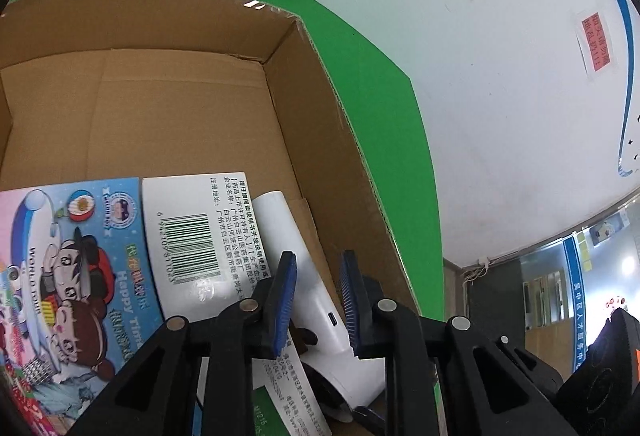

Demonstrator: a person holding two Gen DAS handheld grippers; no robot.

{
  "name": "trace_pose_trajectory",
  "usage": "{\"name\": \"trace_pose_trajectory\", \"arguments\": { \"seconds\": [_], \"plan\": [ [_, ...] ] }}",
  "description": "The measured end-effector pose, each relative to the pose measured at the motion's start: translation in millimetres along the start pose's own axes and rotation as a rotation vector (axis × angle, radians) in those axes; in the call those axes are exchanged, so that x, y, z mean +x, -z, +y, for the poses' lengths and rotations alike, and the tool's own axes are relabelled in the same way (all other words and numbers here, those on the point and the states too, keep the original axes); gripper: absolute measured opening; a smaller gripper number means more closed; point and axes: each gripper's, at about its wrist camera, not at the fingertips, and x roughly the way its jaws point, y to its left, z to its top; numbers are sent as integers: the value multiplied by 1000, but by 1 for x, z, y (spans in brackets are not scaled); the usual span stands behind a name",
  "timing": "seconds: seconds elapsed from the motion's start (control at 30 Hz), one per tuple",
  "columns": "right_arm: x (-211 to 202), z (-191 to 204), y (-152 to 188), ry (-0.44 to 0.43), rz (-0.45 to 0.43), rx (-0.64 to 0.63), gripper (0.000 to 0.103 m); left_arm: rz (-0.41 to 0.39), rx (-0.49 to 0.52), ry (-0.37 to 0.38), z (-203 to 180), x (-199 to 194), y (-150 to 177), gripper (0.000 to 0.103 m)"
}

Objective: Organize objects
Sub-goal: 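Lower the hair dryer beside the product box and open the right gripper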

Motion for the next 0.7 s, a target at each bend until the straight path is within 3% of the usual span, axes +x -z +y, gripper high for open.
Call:
{"name": "trace_pose_trajectory", "arguments": {
  "seconds": [0.07, 0.13, 0.17, 0.2, 0.23, 0.27, 0.37, 0.53, 0.7],
  "plan": [
    [-10, -1, 5, -12, -29, 9, 58, -24, 24, -13, -4, -13, 6, 23],
    [-28, -1, 14, 0, -75, 4, 73, -83, 62, -50, -10, -32, 13, 27],
    [-36, 2, 20, 17, -110, -3, 88, -118, 84, -76, -14, -42, 17, 38],
    [-44, 1, 22, 29, -149, -6, 92, -162, 111, -108, -18, -56, 23, 46],
    [-50, 2, 27, 37, -174, -3, 94, -217, 133, -145, -22, -72, 31, 63],
    [-55, 2, 32, 38, -186, 9, 103, -267, 146, -185, -25, -85, 40, 79],
    [-59, 1, 41, 35, -215, 29, 102, -441, 206, -330, -31, -131, 74, 96],
    [-79, 22, 63, 24, -291, 36, 102, -600, 280, -525, -37, -184, 138, 102],
    [-92, 44, 75, -34, -334, 64, 102, -621, 246, -533, -31, -214, 183, 102]
  ]
}}
